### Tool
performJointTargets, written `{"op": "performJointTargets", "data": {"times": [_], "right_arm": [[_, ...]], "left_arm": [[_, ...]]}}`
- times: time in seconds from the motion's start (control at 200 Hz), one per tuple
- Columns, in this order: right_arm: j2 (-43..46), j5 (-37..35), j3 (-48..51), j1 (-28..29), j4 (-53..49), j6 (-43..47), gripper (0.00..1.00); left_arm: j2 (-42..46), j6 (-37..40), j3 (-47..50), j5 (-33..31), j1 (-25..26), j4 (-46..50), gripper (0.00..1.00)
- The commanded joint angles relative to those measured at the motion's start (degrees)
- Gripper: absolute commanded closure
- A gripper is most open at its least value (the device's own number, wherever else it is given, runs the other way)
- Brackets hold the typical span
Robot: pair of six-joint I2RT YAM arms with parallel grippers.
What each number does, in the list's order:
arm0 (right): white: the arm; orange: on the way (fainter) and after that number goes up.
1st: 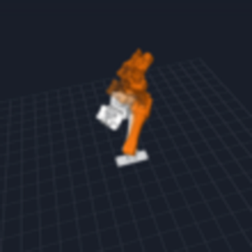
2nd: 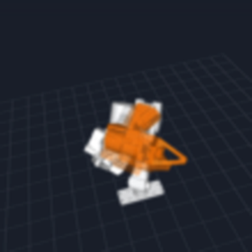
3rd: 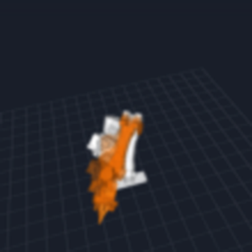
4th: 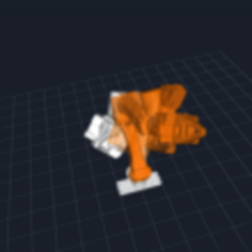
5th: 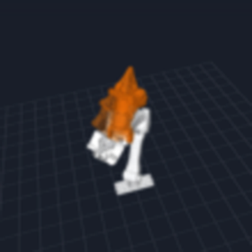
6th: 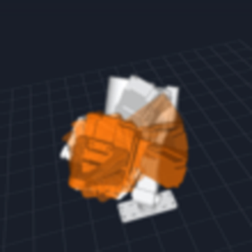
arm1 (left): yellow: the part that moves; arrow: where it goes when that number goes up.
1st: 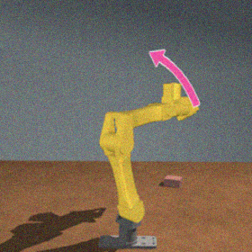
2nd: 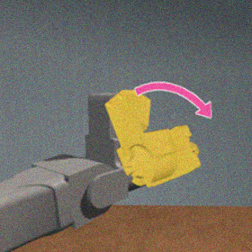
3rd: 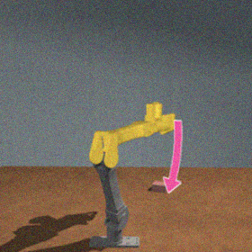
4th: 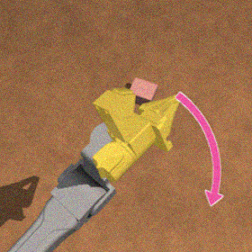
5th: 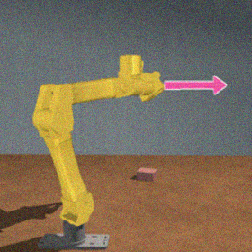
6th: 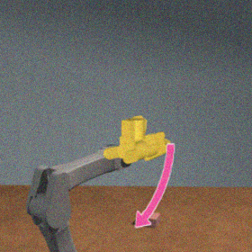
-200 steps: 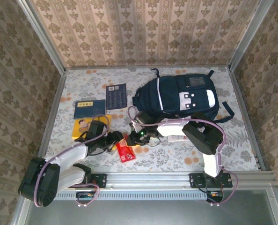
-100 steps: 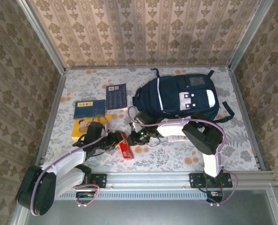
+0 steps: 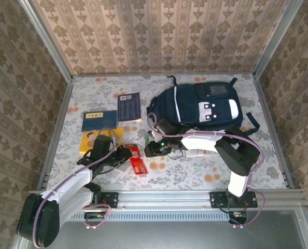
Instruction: Pack books, pencil case, and school supplies into a backpack
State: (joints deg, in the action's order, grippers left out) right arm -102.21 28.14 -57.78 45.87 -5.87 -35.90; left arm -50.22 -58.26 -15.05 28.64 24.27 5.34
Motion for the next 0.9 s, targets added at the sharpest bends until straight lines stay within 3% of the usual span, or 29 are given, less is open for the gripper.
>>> {"op": "performJointTargets", "data": {"times": [0.0,0.085,0.215,0.38,0.5,0.65,0.895], "right_arm": [[4.8,0.1,-0.6,-1.8,-5.0,3.6,0.6],[8.2,2.2,-2.1,-3.8,-7.8,5.9,0.59],[13.4,-0.6,-5.2,-8.6,-12.5,7.6,0.58],[15.3,-5.0,-10.0,-15.9,-14.2,5.8,0.59],[12.1,-6.2,-15.6,-19.5,-15.9,5.4,0.59],[6.7,-12.8,-23.1,-22.4,-20.1,6.1,0.57],[-0.9,-20.1,-30.6,-25.5,-25.8,7.2,0.58]], "left_arm": [[2.2,4.4,-4.4,-0.8,-0.6,5.3,1.0],[3.8,7.3,-7.3,-1.6,-0.8,8.5,1.0],[5.0,11.9,-12.8,-1.7,-1.3,10.3,1.0],[0.2,16.7,-21.3,-0.1,-3.3,10.1,1.0],[-5.9,17.5,-25.4,3.4,-5.6,6.0,1.0],[-11.6,18.4,-31.2,4.8,-6.8,3.2,1.0],[-15.9,21.1,-38.1,0.0,-6.8,4.9,1.0]]}}
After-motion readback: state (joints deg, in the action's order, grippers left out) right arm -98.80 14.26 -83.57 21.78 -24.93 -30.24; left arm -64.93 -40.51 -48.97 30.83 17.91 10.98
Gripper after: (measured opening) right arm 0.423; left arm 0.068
